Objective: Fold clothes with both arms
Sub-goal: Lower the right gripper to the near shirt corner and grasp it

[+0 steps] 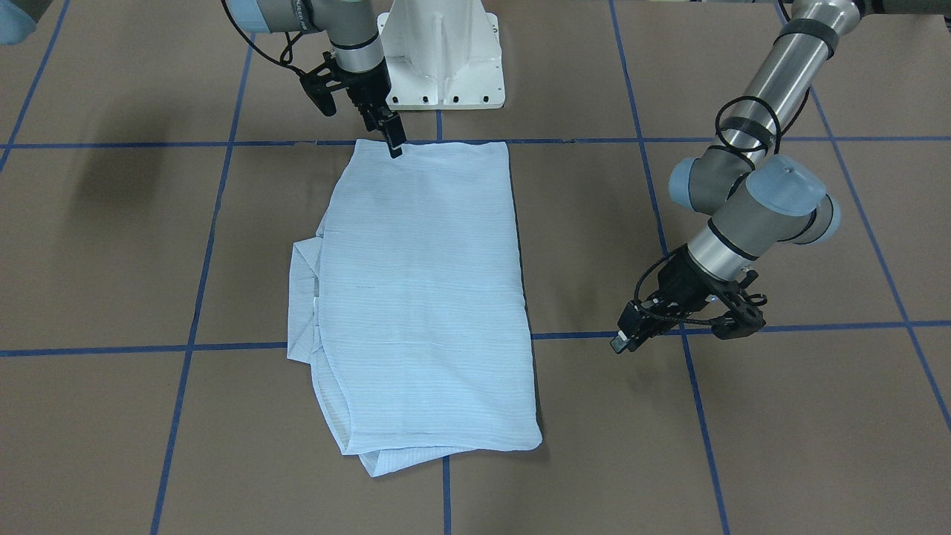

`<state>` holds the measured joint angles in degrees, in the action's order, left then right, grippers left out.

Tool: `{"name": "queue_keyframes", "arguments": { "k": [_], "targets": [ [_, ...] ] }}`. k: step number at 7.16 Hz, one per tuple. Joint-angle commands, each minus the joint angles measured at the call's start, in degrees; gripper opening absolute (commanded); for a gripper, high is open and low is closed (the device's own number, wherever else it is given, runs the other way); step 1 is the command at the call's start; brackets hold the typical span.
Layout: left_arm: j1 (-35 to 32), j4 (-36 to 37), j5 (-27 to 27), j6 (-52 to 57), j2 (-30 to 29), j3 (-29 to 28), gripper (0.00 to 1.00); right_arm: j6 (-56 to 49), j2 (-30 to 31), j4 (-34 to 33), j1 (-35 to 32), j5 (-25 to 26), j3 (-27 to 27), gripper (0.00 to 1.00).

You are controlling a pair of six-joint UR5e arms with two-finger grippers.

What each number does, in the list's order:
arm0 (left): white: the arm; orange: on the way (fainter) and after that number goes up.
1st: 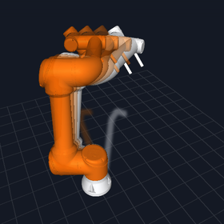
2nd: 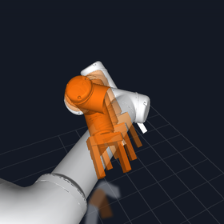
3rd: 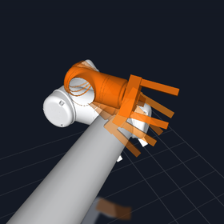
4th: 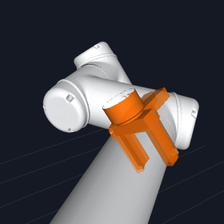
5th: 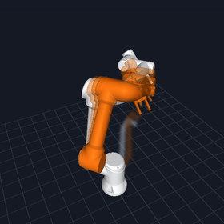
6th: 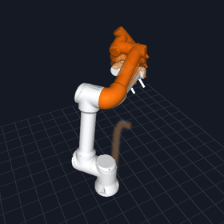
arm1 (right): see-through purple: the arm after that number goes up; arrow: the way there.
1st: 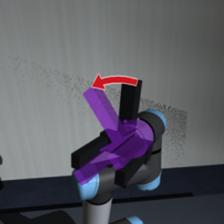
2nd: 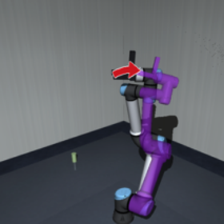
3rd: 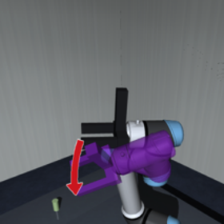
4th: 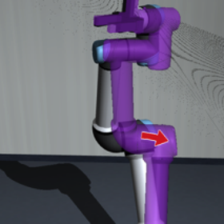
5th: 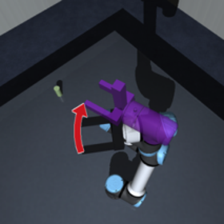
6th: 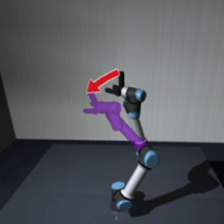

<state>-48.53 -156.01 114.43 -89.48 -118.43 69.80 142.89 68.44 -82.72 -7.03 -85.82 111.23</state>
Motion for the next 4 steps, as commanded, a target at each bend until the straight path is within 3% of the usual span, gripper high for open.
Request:
{"name": "queue_keyframes", "arguments": {
  "k": [1,4],
  "targets": [
    [0.1,0.0,0.09,0.0,-0.04,-0.02,0.4,0.02,0.03,0.01,-0.01,0.74,-0.57,0.95],
    [0.1,0.0,0.0,0.0,-0.13,0.07,0.4,0.1,0.03,0.01,0.0,0.83,-1.37,0.91]
  ]
}}
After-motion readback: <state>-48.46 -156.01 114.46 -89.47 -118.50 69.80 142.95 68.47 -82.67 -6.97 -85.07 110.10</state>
